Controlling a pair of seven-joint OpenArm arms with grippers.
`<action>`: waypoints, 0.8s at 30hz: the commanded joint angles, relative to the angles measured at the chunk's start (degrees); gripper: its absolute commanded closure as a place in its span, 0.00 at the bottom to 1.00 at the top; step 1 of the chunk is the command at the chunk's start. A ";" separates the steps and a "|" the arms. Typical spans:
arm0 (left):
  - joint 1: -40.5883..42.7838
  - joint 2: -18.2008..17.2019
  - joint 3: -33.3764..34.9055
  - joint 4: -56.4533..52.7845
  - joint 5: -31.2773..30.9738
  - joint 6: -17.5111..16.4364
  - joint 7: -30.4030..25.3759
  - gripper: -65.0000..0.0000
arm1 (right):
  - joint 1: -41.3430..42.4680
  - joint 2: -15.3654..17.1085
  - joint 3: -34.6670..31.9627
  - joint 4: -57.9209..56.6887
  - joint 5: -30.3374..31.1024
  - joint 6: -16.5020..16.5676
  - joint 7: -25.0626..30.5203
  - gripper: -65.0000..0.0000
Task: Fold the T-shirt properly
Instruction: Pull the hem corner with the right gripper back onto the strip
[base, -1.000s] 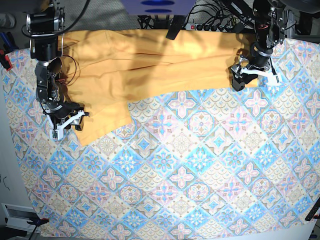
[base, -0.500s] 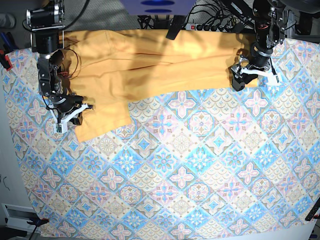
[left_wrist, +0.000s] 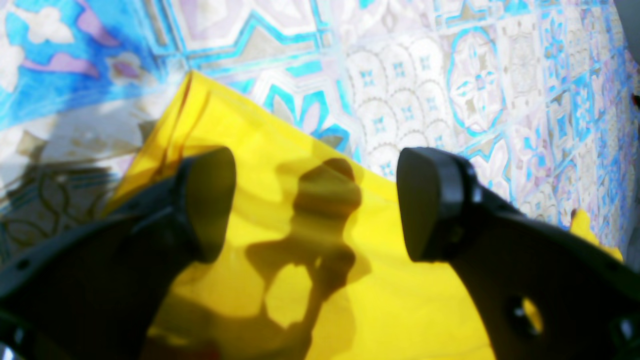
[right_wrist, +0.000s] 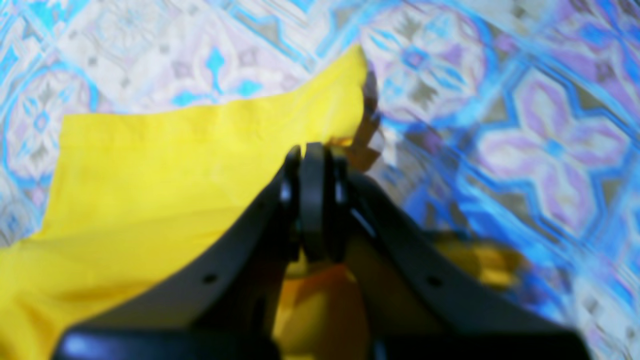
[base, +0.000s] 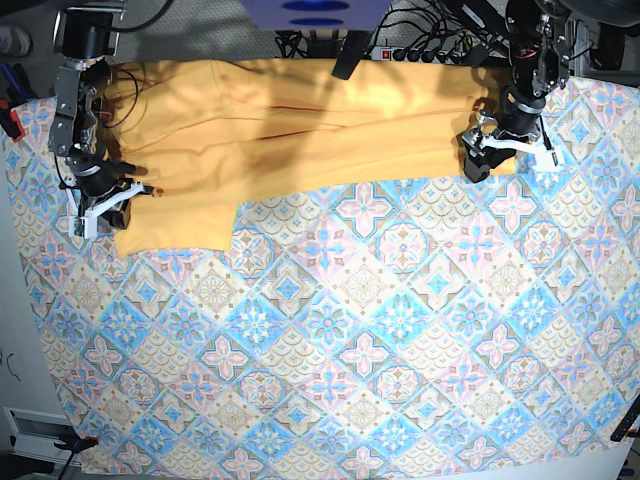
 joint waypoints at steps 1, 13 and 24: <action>0.33 -0.46 -0.07 0.13 0.32 0.88 1.00 0.23 | -0.51 0.93 0.85 2.36 0.48 0.21 1.59 1.00; 0.25 -0.55 -0.16 0.05 0.32 0.80 1.00 0.23 | -13.25 0.84 5.25 14.14 0.56 0.21 1.59 1.00; 0.16 -0.55 -0.16 -2.42 0.32 0.71 0.82 0.23 | -19.23 0.93 7.18 17.22 0.56 0.21 1.59 1.00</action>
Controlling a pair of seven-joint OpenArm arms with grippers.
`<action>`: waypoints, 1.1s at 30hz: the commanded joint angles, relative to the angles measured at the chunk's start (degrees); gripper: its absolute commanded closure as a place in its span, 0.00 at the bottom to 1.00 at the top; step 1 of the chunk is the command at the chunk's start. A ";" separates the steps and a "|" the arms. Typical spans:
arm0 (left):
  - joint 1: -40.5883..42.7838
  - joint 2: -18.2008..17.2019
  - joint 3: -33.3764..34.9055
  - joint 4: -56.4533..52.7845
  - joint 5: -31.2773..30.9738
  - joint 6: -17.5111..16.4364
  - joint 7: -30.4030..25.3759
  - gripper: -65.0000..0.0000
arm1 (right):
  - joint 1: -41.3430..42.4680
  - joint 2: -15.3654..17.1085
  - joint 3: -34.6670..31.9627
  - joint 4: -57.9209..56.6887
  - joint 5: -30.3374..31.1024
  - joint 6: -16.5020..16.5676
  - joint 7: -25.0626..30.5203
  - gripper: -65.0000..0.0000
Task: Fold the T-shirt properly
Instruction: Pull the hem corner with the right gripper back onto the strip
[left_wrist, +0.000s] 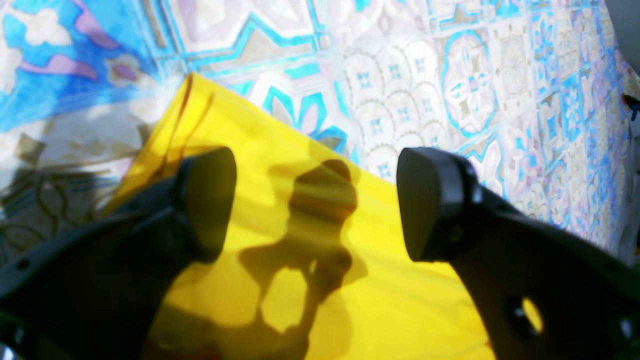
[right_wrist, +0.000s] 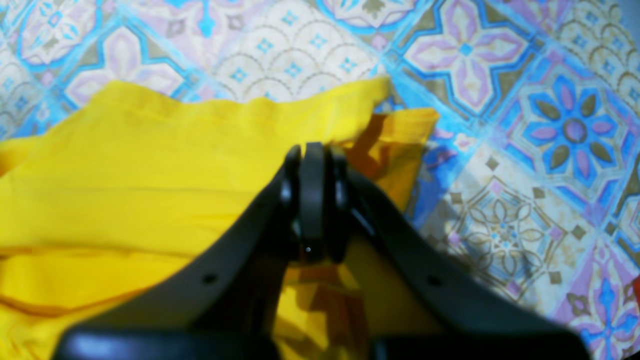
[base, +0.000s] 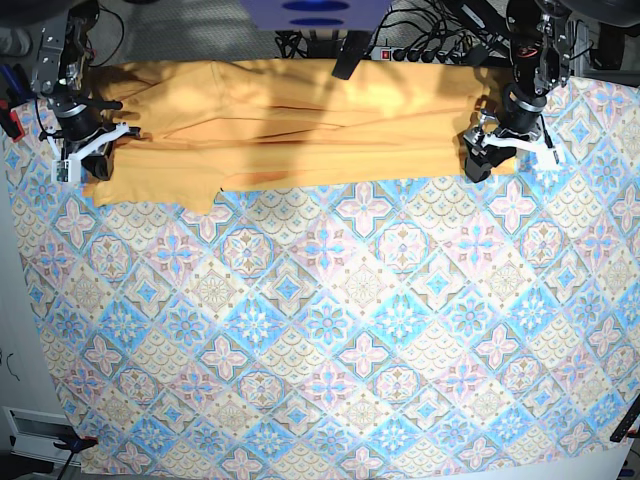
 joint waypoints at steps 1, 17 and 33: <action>0.31 -0.44 -0.01 -0.54 0.95 2.02 1.65 0.23 | -0.88 1.04 0.65 1.06 0.37 -0.16 1.26 1.00; 0.31 -1.32 -0.27 -0.54 0.95 2.02 1.65 0.23 | -4.48 2.27 1.09 0.62 -0.07 -0.16 -1.91 1.00; -0.74 -2.03 -0.01 -0.54 0.87 2.02 1.83 0.23 | 1.23 2.27 0.56 -7.73 -0.16 -0.16 -4.19 0.73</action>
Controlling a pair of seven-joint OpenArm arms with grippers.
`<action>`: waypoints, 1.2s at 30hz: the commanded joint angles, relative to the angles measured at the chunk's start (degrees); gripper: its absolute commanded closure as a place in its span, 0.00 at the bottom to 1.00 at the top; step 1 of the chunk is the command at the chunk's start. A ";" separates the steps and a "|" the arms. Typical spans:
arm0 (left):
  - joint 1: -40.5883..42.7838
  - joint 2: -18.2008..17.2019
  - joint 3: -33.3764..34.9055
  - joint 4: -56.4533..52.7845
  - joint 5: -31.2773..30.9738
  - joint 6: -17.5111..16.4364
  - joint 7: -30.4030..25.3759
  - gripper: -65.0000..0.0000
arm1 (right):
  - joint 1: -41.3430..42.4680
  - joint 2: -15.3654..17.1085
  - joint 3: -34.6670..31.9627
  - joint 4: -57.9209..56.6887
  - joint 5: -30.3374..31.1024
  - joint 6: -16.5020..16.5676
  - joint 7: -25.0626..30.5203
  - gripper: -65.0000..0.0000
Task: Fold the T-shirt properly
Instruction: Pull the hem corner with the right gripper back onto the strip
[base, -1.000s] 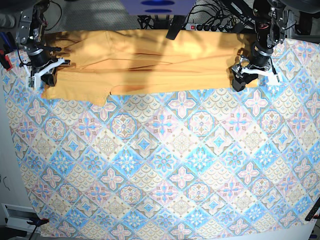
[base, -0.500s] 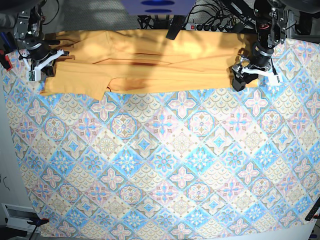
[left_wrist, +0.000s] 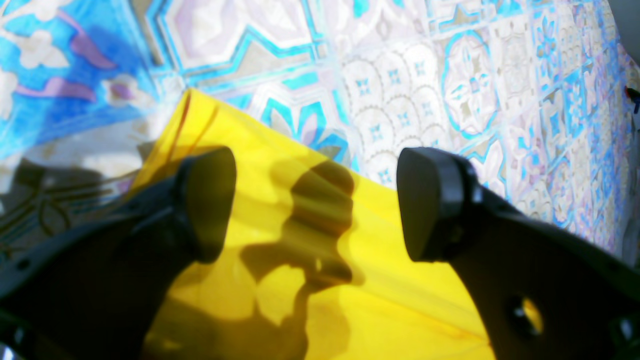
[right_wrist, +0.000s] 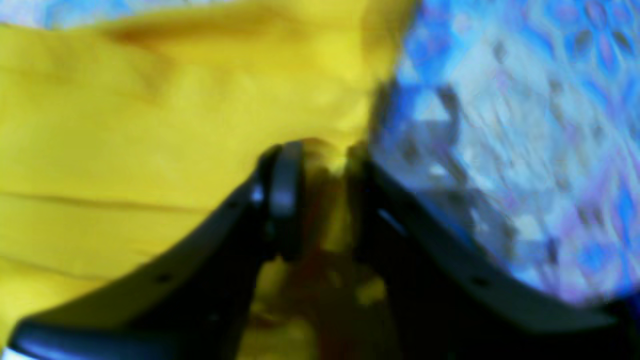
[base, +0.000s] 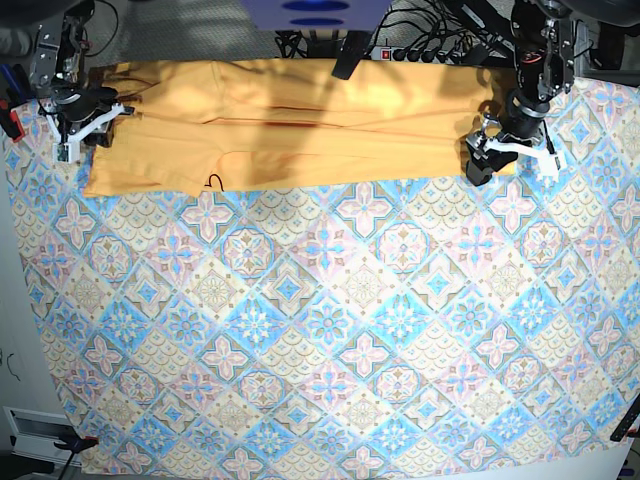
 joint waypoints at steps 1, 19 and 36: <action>0.28 -0.60 -0.16 -0.21 1.09 2.02 0.58 0.23 | 1.08 0.81 0.67 0.86 0.54 0.34 1.45 0.70; 0.37 -0.60 -0.07 1.73 1.00 2.02 0.58 0.24 | 1.70 -0.42 -7.51 9.13 0.45 0.34 4.70 0.80; 2.48 -1.48 -0.51 5.95 0.82 2.02 0.67 0.80 | -0.41 -0.42 -15.51 4.47 -6.14 0.34 4.70 1.00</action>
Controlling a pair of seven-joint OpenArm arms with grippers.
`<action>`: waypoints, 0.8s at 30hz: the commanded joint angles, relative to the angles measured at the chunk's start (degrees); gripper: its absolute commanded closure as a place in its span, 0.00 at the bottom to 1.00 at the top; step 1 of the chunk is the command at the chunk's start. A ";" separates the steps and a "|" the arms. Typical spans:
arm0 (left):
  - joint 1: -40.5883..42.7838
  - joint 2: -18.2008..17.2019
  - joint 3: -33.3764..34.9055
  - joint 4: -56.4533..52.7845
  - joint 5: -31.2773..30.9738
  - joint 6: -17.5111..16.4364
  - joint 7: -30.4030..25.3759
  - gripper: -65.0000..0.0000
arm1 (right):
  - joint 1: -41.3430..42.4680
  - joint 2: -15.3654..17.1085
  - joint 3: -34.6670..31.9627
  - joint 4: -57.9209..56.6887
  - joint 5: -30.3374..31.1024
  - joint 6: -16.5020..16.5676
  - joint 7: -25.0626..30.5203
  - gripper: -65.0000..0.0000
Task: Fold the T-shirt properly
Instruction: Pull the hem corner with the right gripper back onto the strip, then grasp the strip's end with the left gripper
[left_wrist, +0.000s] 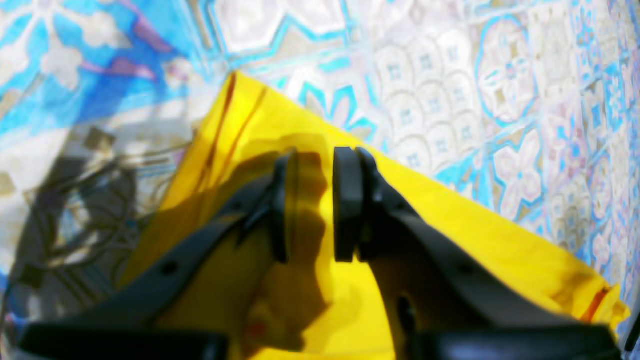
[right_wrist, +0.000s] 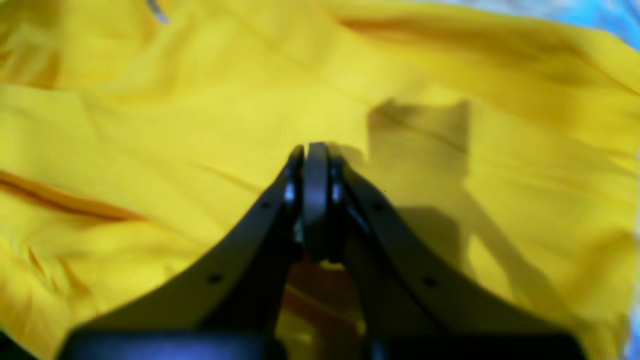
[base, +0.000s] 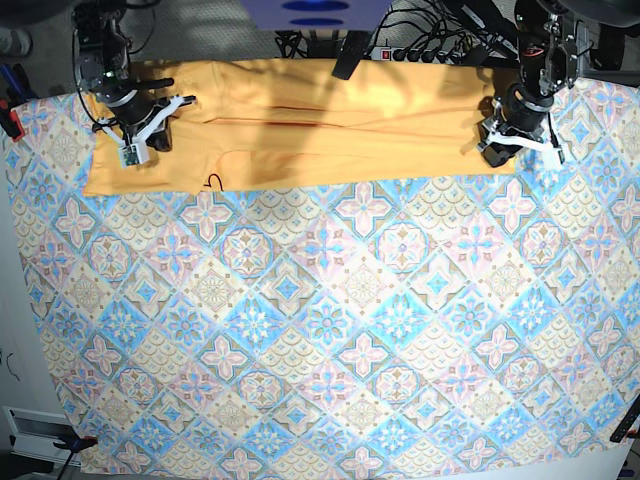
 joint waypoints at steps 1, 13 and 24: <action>0.78 -0.52 -0.45 1.09 -0.75 -0.58 -0.73 0.80 | -0.45 0.82 -0.43 -0.57 -0.18 0.10 0.26 1.00; 8.69 -6.41 -0.53 10.76 -0.75 -0.58 -0.73 0.60 | 2.80 0.73 -7.29 -4.52 -0.26 0.10 0.35 1.00; 12.56 -13.97 -2.03 11.12 -0.84 -0.58 6.22 0.60 | 5.26 0.65 -7.38 -11.91 -0.35 0.10 0.61 1.00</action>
